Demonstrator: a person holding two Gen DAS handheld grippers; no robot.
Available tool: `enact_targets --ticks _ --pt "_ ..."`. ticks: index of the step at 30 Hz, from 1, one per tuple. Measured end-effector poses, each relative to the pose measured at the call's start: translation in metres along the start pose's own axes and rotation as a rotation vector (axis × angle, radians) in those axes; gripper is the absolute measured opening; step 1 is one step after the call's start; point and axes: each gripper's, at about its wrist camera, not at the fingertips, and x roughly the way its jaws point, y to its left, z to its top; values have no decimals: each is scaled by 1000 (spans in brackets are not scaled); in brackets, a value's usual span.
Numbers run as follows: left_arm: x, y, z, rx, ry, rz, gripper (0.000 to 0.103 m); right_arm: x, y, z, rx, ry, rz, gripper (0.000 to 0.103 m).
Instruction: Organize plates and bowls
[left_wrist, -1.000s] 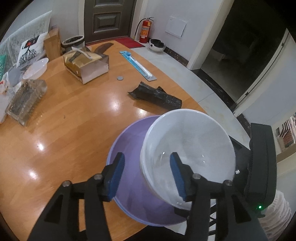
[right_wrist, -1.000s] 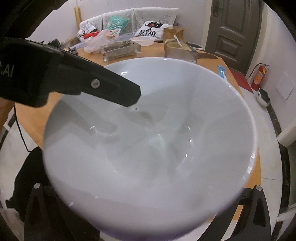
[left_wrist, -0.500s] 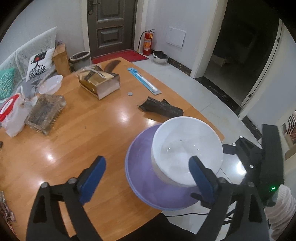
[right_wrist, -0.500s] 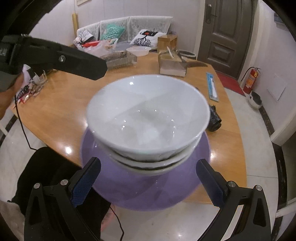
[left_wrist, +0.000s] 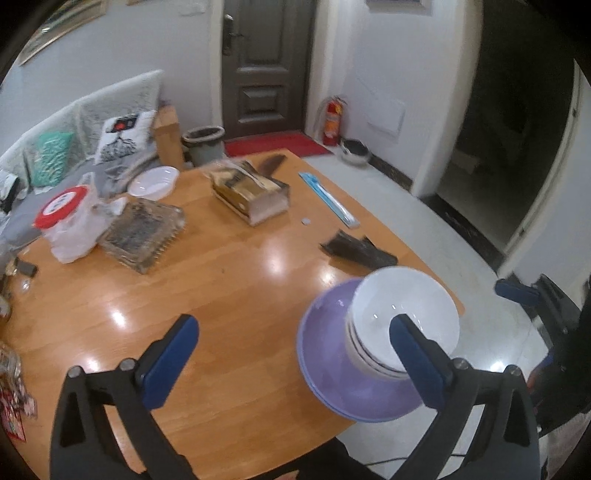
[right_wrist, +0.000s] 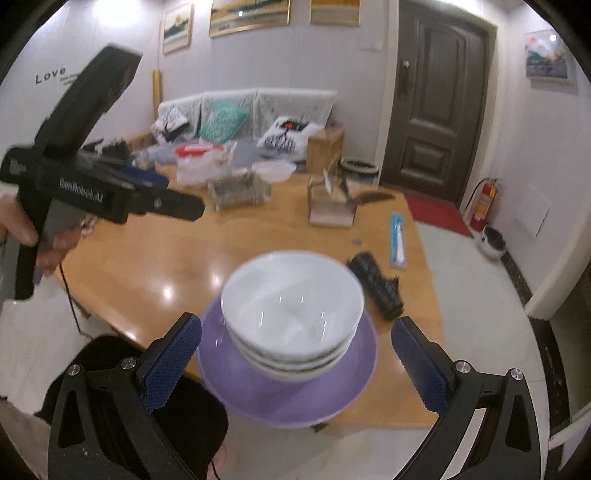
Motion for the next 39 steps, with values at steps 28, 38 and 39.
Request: enact_targets --ticks 28,38,39 --pt "-112 72 -26 -124 -355 295 102 0 47 76 16 -224 69 102" --pt "-143 88 -36 -182 -436 368 102 -6 44 99 82 -299 95 102" --pt "-144 89 -36 -183 -439 373 102 -6 45 100 82 -301 97 102"
